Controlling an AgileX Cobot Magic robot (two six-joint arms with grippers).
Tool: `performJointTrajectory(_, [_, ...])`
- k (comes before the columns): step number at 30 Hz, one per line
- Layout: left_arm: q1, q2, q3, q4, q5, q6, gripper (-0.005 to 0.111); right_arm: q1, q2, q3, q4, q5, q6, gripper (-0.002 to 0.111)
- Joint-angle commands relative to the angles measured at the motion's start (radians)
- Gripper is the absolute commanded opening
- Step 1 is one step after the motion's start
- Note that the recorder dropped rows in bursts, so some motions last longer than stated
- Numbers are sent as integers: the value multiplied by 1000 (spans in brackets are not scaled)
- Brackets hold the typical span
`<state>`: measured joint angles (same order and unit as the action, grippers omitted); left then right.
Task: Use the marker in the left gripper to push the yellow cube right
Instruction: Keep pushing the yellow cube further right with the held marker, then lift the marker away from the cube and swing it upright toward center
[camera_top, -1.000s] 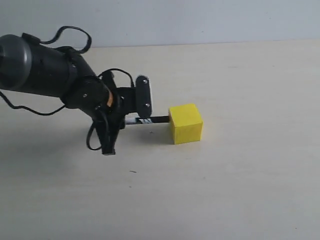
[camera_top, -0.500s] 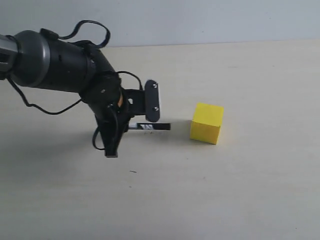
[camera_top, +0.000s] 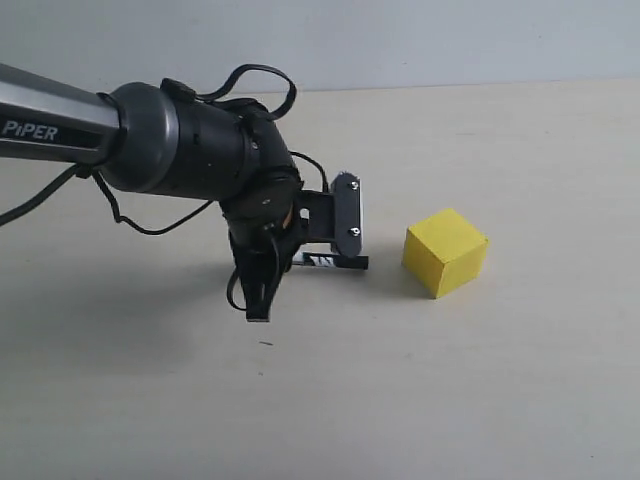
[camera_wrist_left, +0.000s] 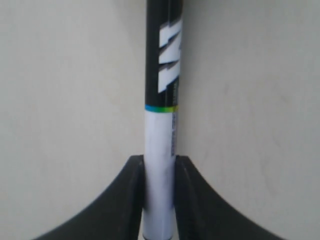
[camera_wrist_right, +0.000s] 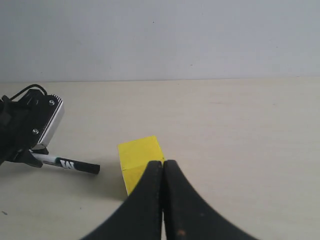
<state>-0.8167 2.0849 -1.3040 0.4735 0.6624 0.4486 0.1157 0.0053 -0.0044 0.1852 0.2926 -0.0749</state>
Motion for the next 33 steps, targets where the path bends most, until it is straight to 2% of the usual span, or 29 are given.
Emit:
performJointTrajectory(1, [20,-2,-5,6,-13,-45,0,1,-5,4,-1,-7,-3,0])
performJointTrajectory(5, [-22,4,-21,-18,-160,-45,0,1,-5,4,-1,-7,-3,0])
performJointTrajectory(7, [-47,17,-49,-24,-186,-45,0,1,-5,4,-1,-7,-3,0])
performJointTrajectory(12, [-42,43,-122,-15,-93,-73,0,1,-5,4,-1,-7,-3,0])
performJointTrajectory(16, [-6,43,-129,-11,13,-109,0,1,-5,4,-1,-7,-3,0])
performJointTrajectory(20, [1,45,-129,-11,94,-116,0,1,-5,4,-1,-7,-3,0])
performJointTrajectory(26, [-23,47,-129,-26,62,-116,0,1,-5,4,-1,-7,-3,0])
performJointTrajectory(33, [-97,88,-143,-28,-53,-116,0,1,-5,4,-1,-7,-3,0])
